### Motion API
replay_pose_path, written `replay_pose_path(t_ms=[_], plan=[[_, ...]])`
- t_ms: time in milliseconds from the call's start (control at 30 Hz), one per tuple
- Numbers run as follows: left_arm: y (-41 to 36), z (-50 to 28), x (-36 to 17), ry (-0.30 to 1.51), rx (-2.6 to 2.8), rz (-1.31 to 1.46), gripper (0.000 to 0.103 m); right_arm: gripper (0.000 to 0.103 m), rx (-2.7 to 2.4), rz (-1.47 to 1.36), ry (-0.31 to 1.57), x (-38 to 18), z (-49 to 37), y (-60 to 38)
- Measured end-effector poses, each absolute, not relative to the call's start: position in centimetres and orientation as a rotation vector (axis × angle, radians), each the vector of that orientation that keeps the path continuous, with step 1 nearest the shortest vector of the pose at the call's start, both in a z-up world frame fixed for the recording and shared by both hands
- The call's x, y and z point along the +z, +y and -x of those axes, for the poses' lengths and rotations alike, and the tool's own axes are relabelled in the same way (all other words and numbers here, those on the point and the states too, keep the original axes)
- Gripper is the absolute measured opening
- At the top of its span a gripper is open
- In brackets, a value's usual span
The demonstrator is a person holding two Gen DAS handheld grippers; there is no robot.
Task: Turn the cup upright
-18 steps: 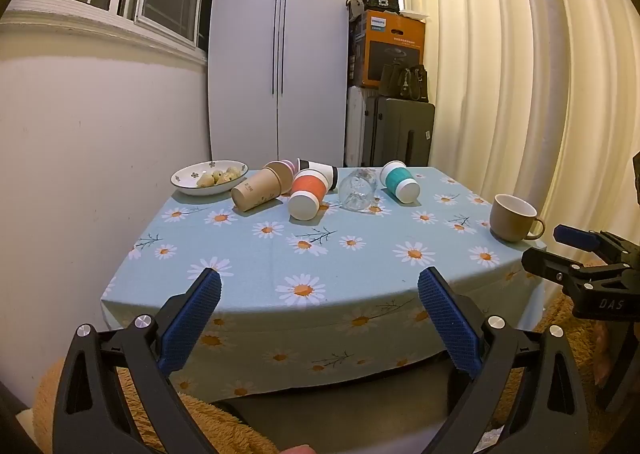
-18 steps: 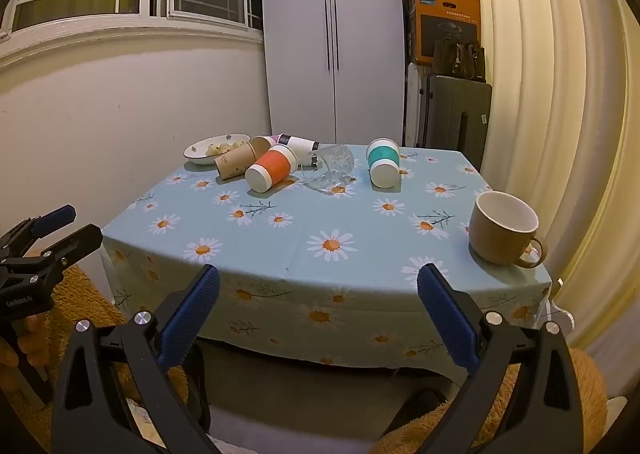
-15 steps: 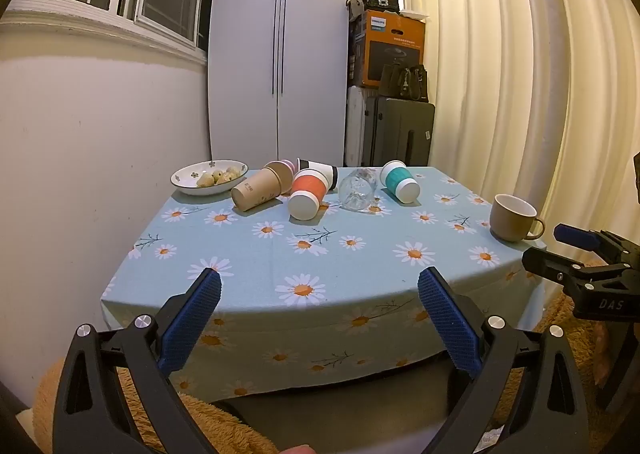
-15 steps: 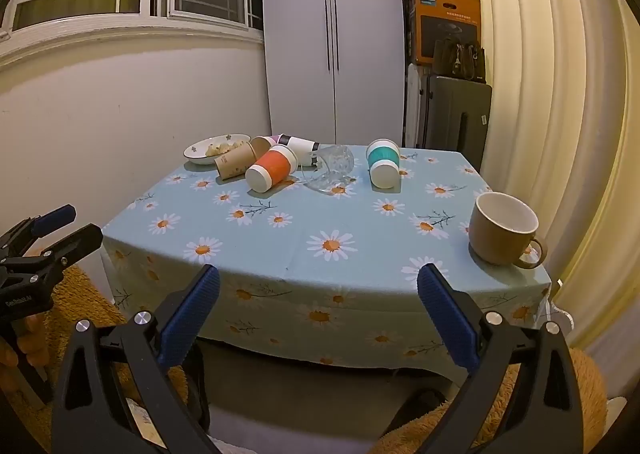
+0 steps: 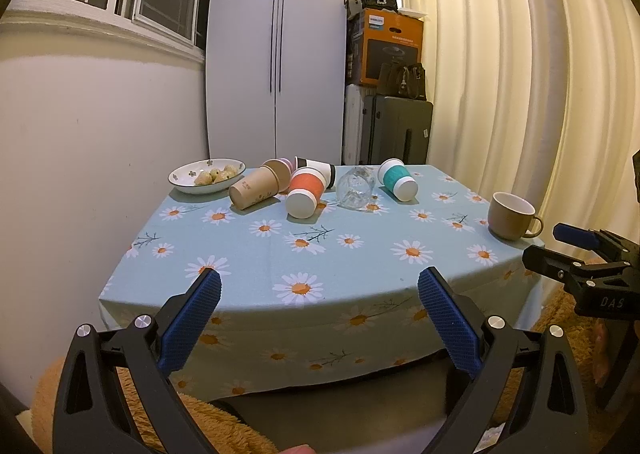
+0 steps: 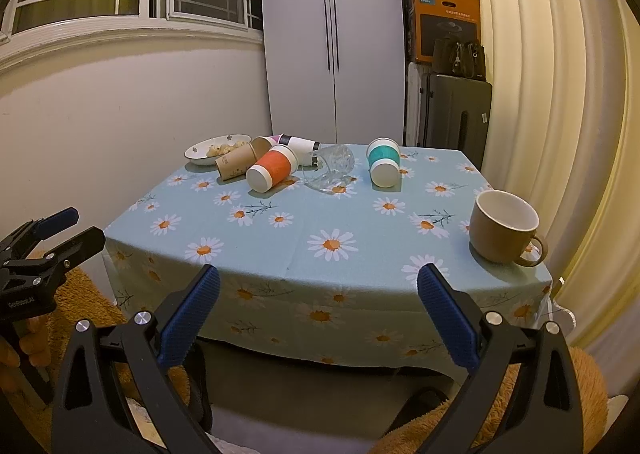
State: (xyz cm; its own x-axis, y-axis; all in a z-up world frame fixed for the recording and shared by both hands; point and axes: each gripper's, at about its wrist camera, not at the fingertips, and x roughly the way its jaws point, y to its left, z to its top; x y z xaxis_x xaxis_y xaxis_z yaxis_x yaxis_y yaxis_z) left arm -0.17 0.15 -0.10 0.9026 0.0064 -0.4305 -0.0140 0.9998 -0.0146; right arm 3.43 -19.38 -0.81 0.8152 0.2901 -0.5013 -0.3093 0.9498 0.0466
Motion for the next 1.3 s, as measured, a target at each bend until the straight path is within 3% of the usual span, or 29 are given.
replay_pose_path(t_ms=[633,767,1300], plan=[[-0.5,0.8,0.3,0.429,-0.007,0.021,0.096,0.098,0.304,0.109,0.514,-0.7,-3.0,-19.2],[-0.8,1.3,0.8,0.404,-0.038,0.027,0.096,0.098,0.319,0.037,0.582,-0.8,-3.4,-19.5],[-0.2,1.2,1.3,0.430,-0.088,0.080,0.096,0.098,0.383,0.041,0.508,0.4,-2.3,-18.7]])
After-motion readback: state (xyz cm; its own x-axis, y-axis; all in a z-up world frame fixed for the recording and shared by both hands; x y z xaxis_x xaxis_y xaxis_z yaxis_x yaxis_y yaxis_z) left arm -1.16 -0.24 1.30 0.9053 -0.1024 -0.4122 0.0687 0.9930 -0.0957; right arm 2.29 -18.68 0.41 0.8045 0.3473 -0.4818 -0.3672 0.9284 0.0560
